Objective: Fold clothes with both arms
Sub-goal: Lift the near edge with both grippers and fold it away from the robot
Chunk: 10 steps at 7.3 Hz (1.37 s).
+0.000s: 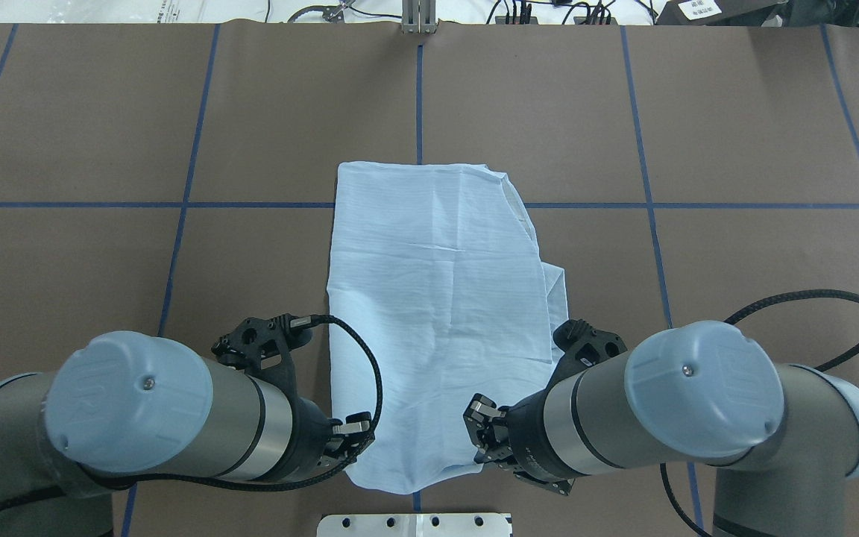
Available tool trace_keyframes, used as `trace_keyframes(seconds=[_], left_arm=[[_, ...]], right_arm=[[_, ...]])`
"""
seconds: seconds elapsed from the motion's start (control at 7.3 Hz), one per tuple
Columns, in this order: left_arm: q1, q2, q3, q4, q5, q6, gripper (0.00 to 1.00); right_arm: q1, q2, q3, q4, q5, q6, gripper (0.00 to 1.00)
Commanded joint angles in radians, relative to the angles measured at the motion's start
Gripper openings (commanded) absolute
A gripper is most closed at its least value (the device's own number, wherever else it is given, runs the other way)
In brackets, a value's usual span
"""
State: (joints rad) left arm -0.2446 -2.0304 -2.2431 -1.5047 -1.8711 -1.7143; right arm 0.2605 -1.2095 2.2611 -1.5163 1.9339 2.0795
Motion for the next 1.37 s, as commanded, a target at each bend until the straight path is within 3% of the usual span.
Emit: trace_keyframes(seconds=[0.0, 0.27, 0.68, 1.23], left_arm=[[0.021, -0.005, -0.085, 0.131, -0.056, -0.027, 0.0], [-0.013, -0.017, -0.026, 0.12, -0.046, -0.002, 0.0], [-0.238, -0.099, 0.198, 0.039, -0.056, 0.139, 0.0], [-0.399, -0.142, 0.452, -0.142, -0.059, 0.245, 0.0]], right_arm=[[-0.004, -0.009, 0.021, 0.001, 0.066, -0.001, 0.0], [0.079, 0.023, -0.085, 0.002, 0.056, -0.034, 0.0], [0.236, 0.057, -0.127, 0.004, 0.056, -0.209, 0.0], [0.377, 0.261, -0.476, 0.014, 0.057, -0.401, 0.0]])
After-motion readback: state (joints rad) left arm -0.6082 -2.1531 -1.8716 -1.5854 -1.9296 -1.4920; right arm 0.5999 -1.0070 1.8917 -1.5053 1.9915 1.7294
